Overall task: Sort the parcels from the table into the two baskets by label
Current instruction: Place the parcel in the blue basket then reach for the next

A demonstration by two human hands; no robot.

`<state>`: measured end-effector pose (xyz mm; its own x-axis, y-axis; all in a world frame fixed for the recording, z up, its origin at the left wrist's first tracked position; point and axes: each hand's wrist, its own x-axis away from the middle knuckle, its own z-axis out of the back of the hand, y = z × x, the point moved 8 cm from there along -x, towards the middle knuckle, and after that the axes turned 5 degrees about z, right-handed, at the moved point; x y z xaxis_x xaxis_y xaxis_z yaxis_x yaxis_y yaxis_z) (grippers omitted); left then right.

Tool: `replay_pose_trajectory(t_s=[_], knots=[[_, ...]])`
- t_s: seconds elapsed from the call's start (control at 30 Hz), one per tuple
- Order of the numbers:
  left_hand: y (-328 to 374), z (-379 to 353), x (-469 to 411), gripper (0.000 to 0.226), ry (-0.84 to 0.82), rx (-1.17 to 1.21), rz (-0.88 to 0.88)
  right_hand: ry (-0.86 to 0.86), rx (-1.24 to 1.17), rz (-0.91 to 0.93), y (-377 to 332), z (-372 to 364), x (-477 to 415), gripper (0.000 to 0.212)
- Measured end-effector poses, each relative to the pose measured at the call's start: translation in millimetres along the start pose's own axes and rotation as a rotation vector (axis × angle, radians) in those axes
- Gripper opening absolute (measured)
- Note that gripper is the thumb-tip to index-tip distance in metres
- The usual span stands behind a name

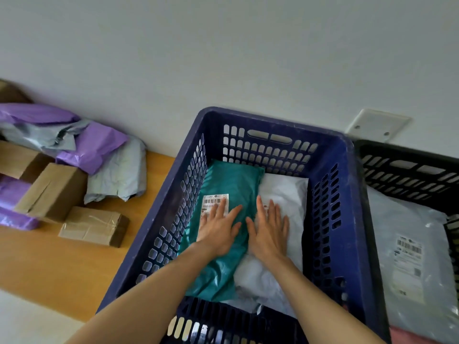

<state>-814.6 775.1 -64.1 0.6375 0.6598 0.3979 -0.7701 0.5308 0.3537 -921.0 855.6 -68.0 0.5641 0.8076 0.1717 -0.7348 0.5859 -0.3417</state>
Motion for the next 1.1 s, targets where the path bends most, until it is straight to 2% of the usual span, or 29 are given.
replay_pose_trajectory(t_s=[0.13, 0.37, 0.63, 0.8, 1.1], knots=[[8, 33, 8, 0.05, 0.073, 0.117, -0.005, 0.136, -0.097, 0.058, -15, 33, -7, 0.063], [22, 111, 37, 0.051, 0.282, 0.159, -0.07, 0.357, -0.243, 0.135, -53, 98, -8, 0.059], [14, 202, 84, 0.05, 0.505, 0.171, -0.169, 0.452, -0.358, 0.252, -123, 144, 9, 0.055], [-31, 233, 120, 0.049, 0.548, 0.161, -0.186, 0.475, -0.379, 0.322, -185, 147, 26, 0.054], [-170, 259, 185, 0.049, 0.615, 0.235, -0.145, 0.512, -0.351, 0.37, -309, 109, 76, 0.05]])
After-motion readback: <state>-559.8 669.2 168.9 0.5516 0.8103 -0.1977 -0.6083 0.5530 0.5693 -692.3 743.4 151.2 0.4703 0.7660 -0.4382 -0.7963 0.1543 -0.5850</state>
